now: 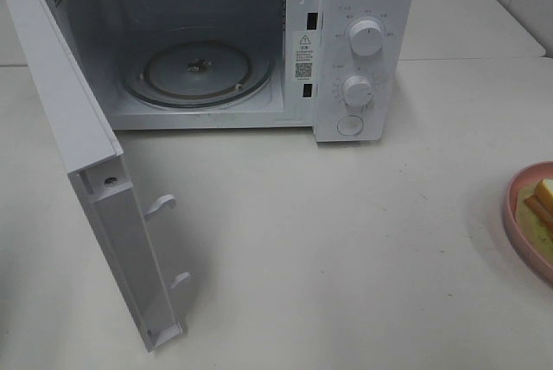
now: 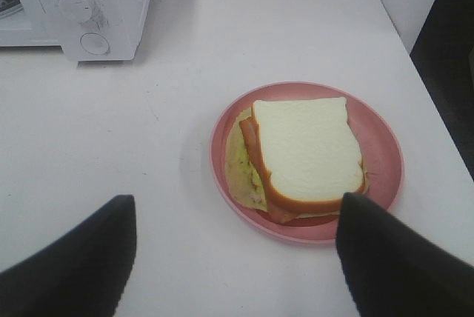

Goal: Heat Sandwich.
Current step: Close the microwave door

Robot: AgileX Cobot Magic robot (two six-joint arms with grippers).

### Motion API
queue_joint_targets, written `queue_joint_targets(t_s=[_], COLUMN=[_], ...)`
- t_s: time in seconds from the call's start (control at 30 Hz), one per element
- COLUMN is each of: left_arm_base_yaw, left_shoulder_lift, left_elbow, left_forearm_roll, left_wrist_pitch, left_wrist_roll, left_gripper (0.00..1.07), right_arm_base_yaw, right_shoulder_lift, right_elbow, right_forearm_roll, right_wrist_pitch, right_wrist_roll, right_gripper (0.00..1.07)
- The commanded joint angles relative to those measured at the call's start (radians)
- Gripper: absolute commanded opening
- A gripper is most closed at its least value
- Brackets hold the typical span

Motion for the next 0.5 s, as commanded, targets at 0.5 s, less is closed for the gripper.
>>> queue_joint_targets(t_s=[0.5], left_arm_base_yaw=[-0.135], left_shoulder_lift=[0.514], left_elbow=[0.027], left_forearm_roll=[0.239], left_wrist_pitch=[-0.612], left_wrist_roll=[-0.011], left_gripper=[0.0], right_arm_base_yaw=[-0.007], right_shoulder_lift=[-0.033], right_elbow=[0.002], right_forearm_roll=[-0.004], right_wrist_pitch=[-0.006], right_wrist_roll=[-0.005], right_gripper=[0.76])
